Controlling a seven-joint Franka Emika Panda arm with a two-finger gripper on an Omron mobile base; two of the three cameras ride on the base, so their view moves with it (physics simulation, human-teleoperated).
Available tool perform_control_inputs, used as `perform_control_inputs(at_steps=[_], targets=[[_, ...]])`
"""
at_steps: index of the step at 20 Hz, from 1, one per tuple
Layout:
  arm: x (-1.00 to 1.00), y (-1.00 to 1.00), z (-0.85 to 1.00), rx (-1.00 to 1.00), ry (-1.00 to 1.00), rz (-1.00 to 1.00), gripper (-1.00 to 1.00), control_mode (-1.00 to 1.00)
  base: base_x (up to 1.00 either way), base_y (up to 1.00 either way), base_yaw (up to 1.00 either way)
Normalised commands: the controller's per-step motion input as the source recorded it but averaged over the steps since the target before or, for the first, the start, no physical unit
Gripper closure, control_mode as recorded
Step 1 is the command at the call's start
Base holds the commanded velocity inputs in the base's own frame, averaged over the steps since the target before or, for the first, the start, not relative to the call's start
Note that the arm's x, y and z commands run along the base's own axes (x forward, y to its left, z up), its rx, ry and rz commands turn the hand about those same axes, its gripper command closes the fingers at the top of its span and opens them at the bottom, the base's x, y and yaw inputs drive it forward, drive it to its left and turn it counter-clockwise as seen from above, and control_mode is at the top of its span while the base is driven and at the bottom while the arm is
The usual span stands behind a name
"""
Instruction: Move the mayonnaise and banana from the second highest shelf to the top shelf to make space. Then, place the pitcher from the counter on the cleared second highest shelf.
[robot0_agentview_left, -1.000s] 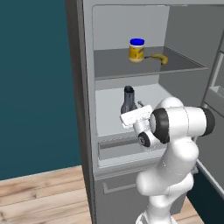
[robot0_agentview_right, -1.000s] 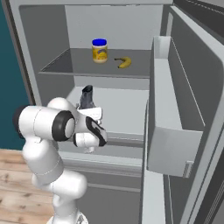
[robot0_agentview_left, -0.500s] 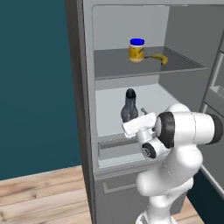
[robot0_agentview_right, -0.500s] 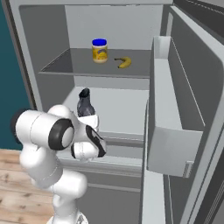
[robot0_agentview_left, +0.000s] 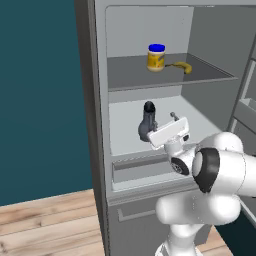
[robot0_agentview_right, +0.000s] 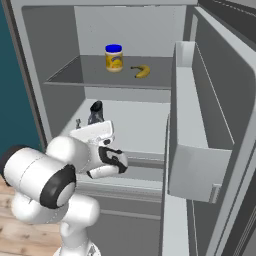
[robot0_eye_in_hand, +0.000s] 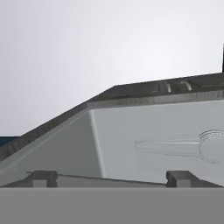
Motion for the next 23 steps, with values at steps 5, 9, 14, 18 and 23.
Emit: perform_control_inputs(at_steps=[5, 9, 14, 18, 23], targets=[[-0.97, 0.01, 0.87, -0.13, 0.18, 0.0, -1.0, -1.0, 0.0, 0.0, 0.0], [-0.99, 0.0, 0.94, -0.25, 0.32, 0.0, -1.0, -1.0, 0.0, 0.0, 0.0], [-0.92, 0.02, 0.77, -0.43, 0.46, 0.0, -1.0, -1.0, 0.0, 0.0, 0.0], [-0.71, 0.21, 0.67, -0.53, 0.58, -0.01, -1.0, -1.0, 0.0, 0.0, 0.0], [-0.59, 0.28, 0.61, -0.55, 0.61, -0.06, -1.0, -1.0, 0.0, 0.0, 0.0]])
